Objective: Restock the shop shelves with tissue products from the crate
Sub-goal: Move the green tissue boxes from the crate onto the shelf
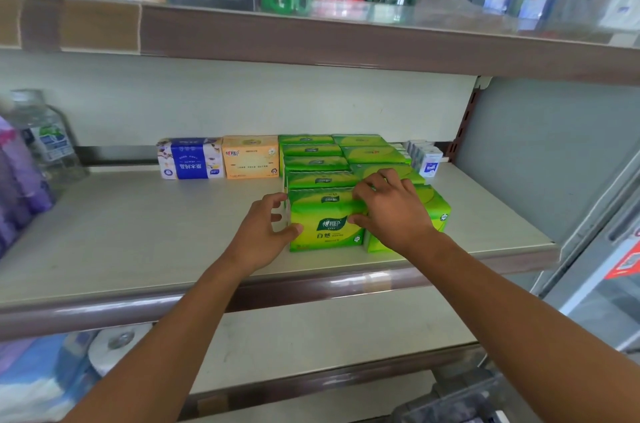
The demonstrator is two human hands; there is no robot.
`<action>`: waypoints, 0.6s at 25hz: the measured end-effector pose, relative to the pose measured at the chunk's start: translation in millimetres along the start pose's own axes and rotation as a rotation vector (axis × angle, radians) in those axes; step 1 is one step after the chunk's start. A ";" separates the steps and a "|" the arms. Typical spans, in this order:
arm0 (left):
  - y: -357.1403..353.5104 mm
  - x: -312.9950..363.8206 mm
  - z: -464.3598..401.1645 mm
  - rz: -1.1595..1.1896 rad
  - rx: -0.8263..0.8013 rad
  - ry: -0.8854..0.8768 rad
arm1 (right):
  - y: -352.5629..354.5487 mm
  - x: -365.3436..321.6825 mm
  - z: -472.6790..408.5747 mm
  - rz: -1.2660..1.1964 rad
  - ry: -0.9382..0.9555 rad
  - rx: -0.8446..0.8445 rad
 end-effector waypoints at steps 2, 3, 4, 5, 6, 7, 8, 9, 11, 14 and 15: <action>-0.4 -1.1 0.2 0.023 -0.008 0.014 | -0.2 1.0 1.9 -0.014 0.004 -0.002; -1.1 -0.5 0.1 0.029 -0.012 0.014 | -0.3 1.9 2.8 -0.020 0.005 -0.005; -2.0 0.2 0.0 0.032 -0.021 0.014 | -0.5 2.6 3.6 -0.027 0.006 -0.009; -2.6 0.6 -0.3 0.034 -0.030 0.016 | -0.7 2.8 4.1 -0.035 0.004 -0.015; -2.3 1.0 -0.1 0.038 -0.033 0.019 | -0.5 2.8 4.0 -0.041 0.003 -0.017; -0.6 2.4 0.6 0.048 -0.019 0.017 | 1.0 2.8 4.7 -0.048 0.000 -0.012; 3.5 6.0 2.3 0.067 0.021 0.003 | 4.2 4.0 6.7 -0.063 -0.006 0.004; 9.9 13.5 5.4 0.092 0.091 -0.033 | 9.4 6.8 10.4 -0.089 -0.016 0.031; 23.4 39.1 17.0 0.150 0.254 -0.157 | 25.2 19.0 24.1 -0.152 -0.053 0.127; 13.5 93.2 36.7 0.275 0.287 -0.333 | 51.6 52.0 63.8 -0.201 -0.149 0.293; 2.5 111.4 42.7 0.309 0.250 -0.383 | 58.5 63.4 80.2 -0.214 -0.184 0.333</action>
Point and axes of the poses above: each hand's wrist, its own z-axis away from the middle knuckle, its own y-axis out of the back of the hand, x = y × z, the point moved 9 cm from there along -z, towards the middle knuckle, and after that the axes turned 8 degrees about y, right-handed, at the moved point
